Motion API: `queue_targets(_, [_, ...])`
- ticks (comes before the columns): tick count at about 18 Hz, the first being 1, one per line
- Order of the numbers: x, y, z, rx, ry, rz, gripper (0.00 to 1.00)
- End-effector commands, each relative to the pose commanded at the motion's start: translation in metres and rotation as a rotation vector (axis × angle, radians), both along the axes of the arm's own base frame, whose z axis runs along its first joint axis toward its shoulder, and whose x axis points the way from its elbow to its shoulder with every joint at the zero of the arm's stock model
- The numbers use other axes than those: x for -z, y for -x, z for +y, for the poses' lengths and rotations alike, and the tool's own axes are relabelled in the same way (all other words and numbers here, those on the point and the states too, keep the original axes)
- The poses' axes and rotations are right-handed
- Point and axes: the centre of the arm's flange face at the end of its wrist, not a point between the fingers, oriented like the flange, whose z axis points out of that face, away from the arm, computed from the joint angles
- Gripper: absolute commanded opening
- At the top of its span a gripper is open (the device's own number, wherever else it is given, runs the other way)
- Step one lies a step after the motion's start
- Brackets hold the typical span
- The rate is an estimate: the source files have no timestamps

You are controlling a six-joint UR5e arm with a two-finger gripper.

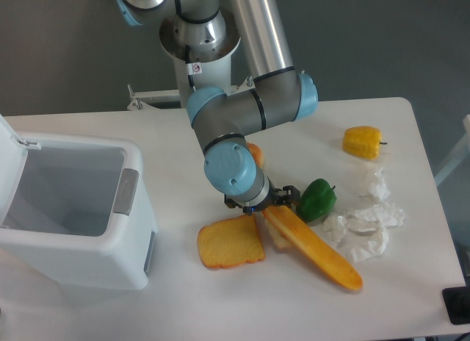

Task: Pick up the long bread
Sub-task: 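Close the gripper on the end of the long bread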

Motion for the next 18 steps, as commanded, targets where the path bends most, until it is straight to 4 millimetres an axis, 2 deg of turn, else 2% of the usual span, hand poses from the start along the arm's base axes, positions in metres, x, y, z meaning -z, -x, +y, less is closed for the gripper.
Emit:
queue_targets(3, [0.0, 0.0, 0.0, 0.0, -0.001, 0.001, 0.99])
queue_targets(9, [-0.001, 0.0, 0.001, 0.001, -0.004, 0.002, 0.89])
queue_targets(10, [0.0, -0.003, 0.004, 0.008, -0.003, 0.001, 0.8])
queue_targets(14, [-0.002, -0.006, 0.007, 0.015, -0.008, 0.0, 0.61])
queue_targets(18, [0.0, -0.013, 0.012, 0.027, -0.009, -0.008, 0.08])
